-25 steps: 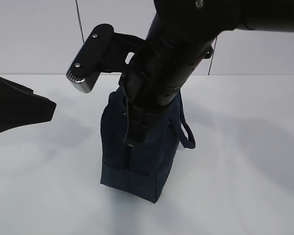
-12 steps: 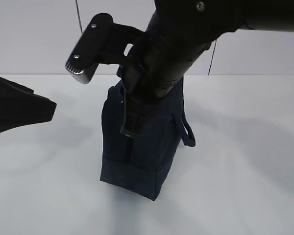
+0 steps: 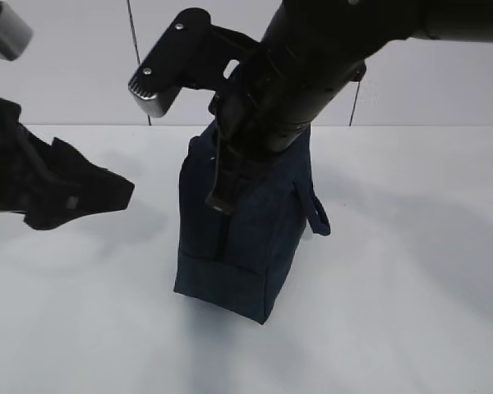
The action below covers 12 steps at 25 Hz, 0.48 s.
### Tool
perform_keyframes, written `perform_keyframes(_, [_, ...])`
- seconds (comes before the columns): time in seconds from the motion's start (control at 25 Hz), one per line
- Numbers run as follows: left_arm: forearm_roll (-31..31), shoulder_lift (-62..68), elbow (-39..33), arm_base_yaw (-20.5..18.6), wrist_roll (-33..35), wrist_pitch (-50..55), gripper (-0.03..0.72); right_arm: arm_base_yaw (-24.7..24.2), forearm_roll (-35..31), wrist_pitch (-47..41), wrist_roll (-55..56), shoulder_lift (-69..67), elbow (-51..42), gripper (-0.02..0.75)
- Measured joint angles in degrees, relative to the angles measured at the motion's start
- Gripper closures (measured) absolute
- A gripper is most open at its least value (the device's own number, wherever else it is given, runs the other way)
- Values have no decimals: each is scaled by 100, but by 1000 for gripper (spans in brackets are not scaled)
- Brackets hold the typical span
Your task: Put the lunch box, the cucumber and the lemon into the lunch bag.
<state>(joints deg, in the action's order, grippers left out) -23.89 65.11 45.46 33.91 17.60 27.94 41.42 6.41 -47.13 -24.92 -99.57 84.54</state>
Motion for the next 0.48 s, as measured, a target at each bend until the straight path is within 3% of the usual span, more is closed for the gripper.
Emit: perform_keyframes(0.48, [-35,1046,0,101,514,-1168,281,-3,-297,171,-143,-79,0,717])
